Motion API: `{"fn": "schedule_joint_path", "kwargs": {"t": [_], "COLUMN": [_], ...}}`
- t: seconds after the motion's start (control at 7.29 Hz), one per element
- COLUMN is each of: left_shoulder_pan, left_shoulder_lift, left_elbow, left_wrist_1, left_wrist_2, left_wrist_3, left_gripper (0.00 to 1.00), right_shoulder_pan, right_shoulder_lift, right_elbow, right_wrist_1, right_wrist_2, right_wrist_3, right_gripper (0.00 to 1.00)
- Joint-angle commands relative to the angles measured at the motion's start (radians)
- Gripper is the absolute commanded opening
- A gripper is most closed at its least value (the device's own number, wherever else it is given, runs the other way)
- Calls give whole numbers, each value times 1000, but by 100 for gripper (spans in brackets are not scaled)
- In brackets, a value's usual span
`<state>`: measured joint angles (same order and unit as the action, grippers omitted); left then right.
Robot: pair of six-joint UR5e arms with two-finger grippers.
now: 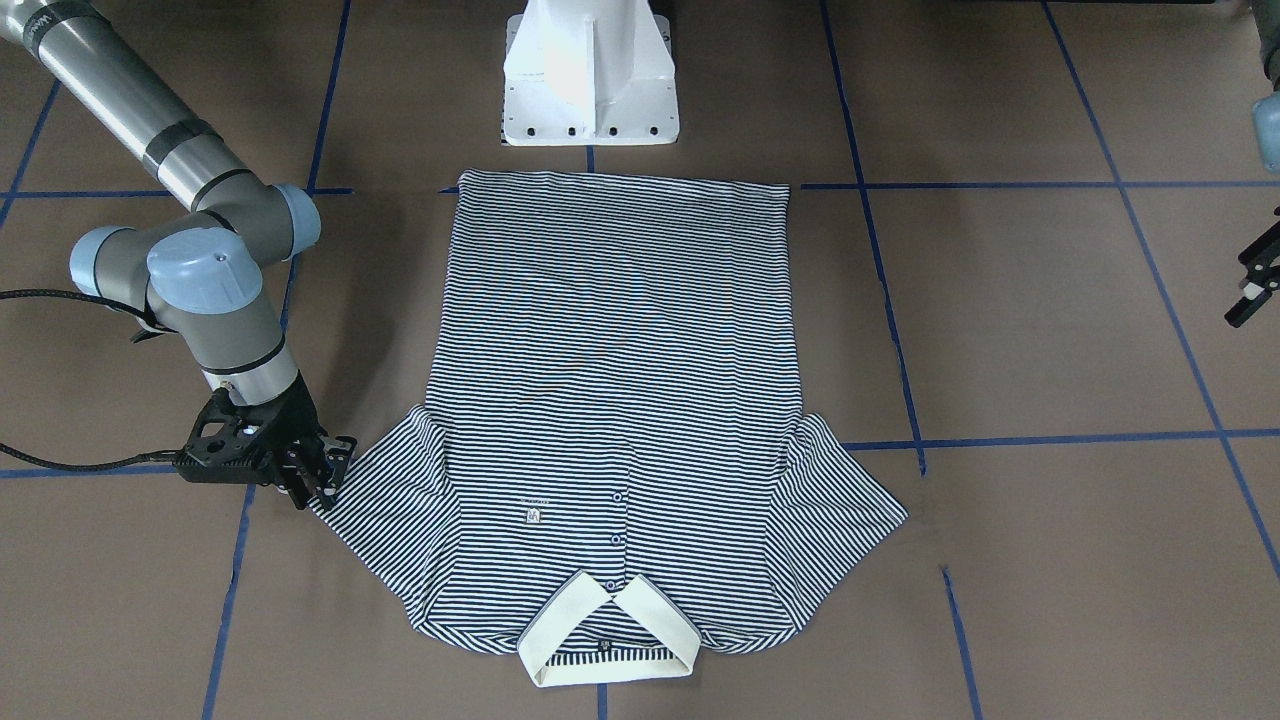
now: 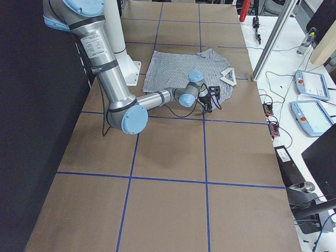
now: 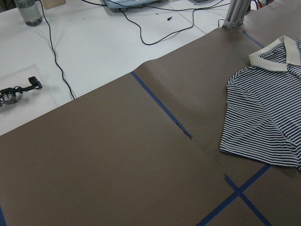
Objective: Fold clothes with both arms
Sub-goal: 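Move the right gripper toward the sleeve nearest it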
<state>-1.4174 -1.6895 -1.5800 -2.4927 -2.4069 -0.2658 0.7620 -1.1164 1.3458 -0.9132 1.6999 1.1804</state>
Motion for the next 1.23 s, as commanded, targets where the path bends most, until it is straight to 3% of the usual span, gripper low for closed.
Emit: {"fn": "schedule_joint_path", "kwargs": {"t": [0.0, 0.27, 0.41, 0.55, 0.69, 0.96, 1.1], "left_shoulder_pan": [0, 0, 0, 0, 0, 0, 0], "left_shoulder_lift": [5, 14, 14, 14, 16, 16, 16], "left_elbow": [0, -3, -3, -3, -3, -2, -3], "left_wrist_1": [-3, -5, -5, -5, -5, -5, -5], "left_wrist_2": [0, -1, -1, -1, -1, 0, -1], "left_wrist_3": [4, 7, 7, 7, 7, 7, 7], "left_gripper": [100, 100, 100, 100, 100, 100, 100], "right_shoulder_pan": [0, 2, -1, -44, -81, -136, -145], "right_shoulder_lift": [4, 27, 102, 207, 277, 401, 452], "right_elbow": [10, 47, 65, 58, 43, -90, -155], "right_wrist_1": [-9, -47, -179, -322, -388, -386, -386], "right_wrist_2": [1, 1, -8, -72, -116, -225, -230], "right_wrist_3": [11, 39, 86, 147, 224, 312, 332], "right_gripper": [0, 0, 0, 0, 0, 0, 0]}}
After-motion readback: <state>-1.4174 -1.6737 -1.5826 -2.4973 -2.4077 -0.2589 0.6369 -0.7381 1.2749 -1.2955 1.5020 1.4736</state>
